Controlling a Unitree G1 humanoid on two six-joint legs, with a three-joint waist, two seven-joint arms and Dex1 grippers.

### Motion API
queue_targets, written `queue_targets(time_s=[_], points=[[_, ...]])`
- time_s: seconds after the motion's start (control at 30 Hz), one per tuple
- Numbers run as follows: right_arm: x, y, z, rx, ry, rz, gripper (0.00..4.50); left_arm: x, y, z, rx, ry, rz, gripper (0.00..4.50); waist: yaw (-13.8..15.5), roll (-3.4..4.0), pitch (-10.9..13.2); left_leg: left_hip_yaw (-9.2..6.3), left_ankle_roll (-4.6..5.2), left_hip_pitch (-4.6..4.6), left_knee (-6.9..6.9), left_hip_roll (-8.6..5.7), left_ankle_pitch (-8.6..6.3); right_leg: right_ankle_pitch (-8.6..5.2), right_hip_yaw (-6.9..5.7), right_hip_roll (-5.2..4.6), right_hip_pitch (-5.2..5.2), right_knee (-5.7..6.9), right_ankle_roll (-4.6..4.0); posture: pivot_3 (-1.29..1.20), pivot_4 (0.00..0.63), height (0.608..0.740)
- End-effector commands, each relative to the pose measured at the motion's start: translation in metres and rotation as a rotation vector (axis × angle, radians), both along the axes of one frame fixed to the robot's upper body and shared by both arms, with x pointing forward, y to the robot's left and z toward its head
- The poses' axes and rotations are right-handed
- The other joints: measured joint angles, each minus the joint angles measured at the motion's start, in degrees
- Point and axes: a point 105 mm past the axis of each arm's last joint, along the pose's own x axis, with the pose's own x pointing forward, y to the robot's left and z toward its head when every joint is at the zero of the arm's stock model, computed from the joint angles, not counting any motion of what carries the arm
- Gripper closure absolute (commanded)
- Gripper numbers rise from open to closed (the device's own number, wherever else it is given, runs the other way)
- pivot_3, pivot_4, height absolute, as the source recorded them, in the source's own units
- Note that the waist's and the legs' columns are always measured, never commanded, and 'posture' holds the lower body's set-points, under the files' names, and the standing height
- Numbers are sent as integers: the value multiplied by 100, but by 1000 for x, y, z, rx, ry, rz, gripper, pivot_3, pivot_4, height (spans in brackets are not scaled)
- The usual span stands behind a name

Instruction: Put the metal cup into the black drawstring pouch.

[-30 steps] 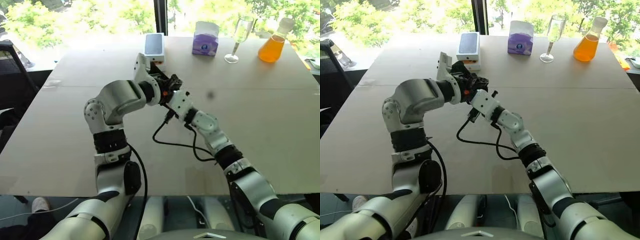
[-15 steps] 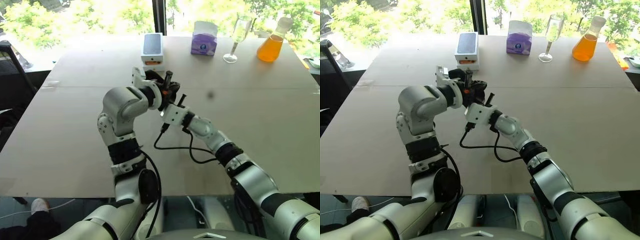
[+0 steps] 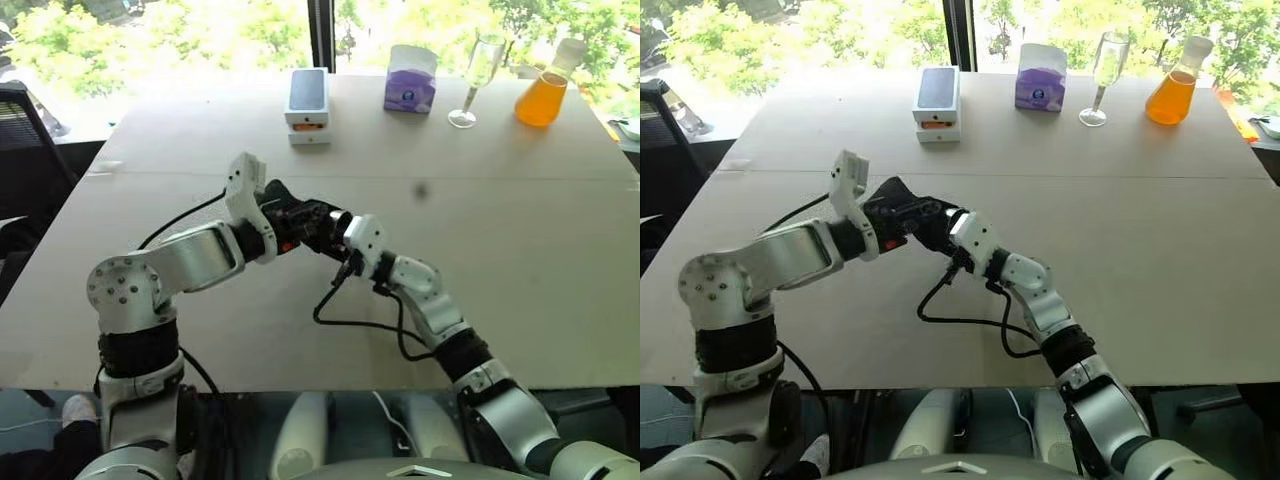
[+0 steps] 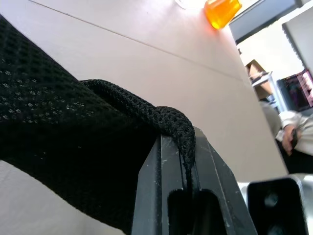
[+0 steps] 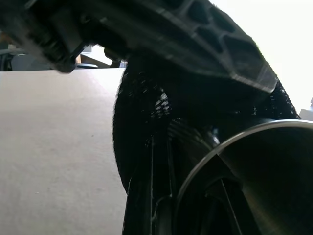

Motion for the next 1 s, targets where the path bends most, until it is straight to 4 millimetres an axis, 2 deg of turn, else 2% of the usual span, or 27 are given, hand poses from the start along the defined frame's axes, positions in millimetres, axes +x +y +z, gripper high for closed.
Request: queue_targets(time_s=[0.03,0.2,0.43,0.7,0.83,1.0], points=[[-2,4,23,69,-8,25,4427,-9,-6,8,9,-97,-100,4500,-1,0,0,-1,0,0,0,2,0,0,0,0,-1,0,0,0,150,740],[-2,13,32,116,30,53,4427,-4,-4,5,-66,-68,-93,4500,-4,0,0,-2,0,-1,-3,6,0,0,2,-3,-2,-2,0,0,150,740],[-6,29,35,174,84,81,4427,-10,-21,3,-168,-2,-123,4500,-2,-1,0,-3,2,-4,-2,6,-1,0,2,-13,-4,-2,0,0,150,740],[-10,37,55,341,258,188,4427,-25,-36,22,-407,12,-147,4500,0,-1,0,-8,3,-9,-2,5,-2,0,2,-34,-7,-1,0,0,150,740],[-18,38,55,288,223,235,4427,-25,-29,21,-482,50,-105,4500,-8,-1,0,-7,3,-8,-6,7,-2,0,2,-34,-10,-2,-1,0,150,740],[-21,44,48,216,176,240,4427,-28,-43,29,-541,53,-157,4500,13,-1,0,-5,4,-8,-6,3,-2,0,-1,-20,-9,-2,-1,0,150,740]])
